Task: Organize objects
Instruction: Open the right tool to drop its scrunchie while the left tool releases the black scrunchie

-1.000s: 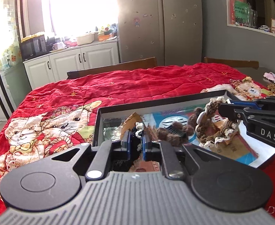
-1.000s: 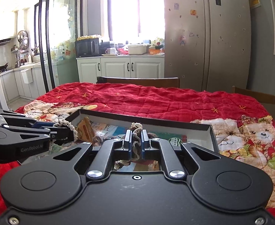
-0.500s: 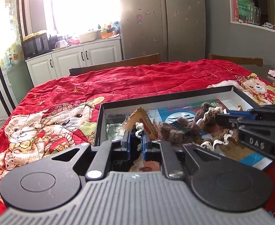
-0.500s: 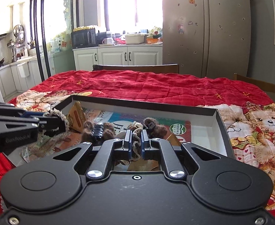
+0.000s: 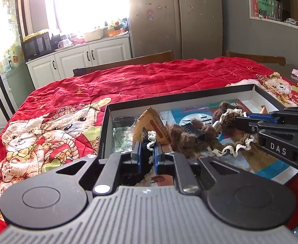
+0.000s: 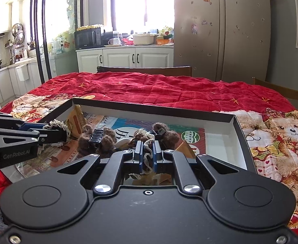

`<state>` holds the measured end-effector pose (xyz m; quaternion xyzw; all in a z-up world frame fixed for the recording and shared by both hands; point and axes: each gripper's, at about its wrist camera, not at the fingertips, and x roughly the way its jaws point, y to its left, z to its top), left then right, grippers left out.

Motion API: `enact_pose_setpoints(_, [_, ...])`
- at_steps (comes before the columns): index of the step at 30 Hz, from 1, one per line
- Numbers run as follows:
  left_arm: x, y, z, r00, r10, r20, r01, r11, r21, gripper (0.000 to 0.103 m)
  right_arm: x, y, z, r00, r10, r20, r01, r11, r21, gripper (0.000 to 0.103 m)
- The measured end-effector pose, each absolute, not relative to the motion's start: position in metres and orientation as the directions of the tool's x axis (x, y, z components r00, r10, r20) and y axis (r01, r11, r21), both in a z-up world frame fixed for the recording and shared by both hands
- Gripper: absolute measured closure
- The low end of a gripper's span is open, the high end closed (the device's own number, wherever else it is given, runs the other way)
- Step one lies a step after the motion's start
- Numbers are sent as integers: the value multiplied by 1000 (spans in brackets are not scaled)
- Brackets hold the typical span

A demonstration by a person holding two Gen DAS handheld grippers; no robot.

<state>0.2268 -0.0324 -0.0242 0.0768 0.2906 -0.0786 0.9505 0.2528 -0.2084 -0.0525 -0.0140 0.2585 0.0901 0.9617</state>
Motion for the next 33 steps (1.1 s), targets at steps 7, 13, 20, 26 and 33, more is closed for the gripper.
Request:
enact_pose_setpoints(7, [228, -33, -26, 814, -102, -571, 195, 975, 104, 88, 254, -211, -56, 846, 161, -508, -174, 984, 21, 94])
enact_pose_setpoints(13, [228, -34, -28, 811, -98, -577, 195, 975, 109, 87, 255, -211, -56, 847, 157, -509, -170, 985, 21, 94])
enact_pose_setpoints(20, [232, -34, -35, 797, -94, -596, 196, 975, 107, 87, 254, -212, -56, 843, 158, -514, -170, 985, 23, 94])
enact_pose_setpoints(26, [233, -35, -38, 793, -91, -603, 193, 975, 107, 86, 255, -211, -56, 837, 154, -524, -165, 986, 26, 94])
enact_pose_setpoints(33, [233, -34, -39, 793, -90, -603, 192, 975, 107, 80, 256, -212, -57, 835, 151, -528, -163, 986, 24, 93])
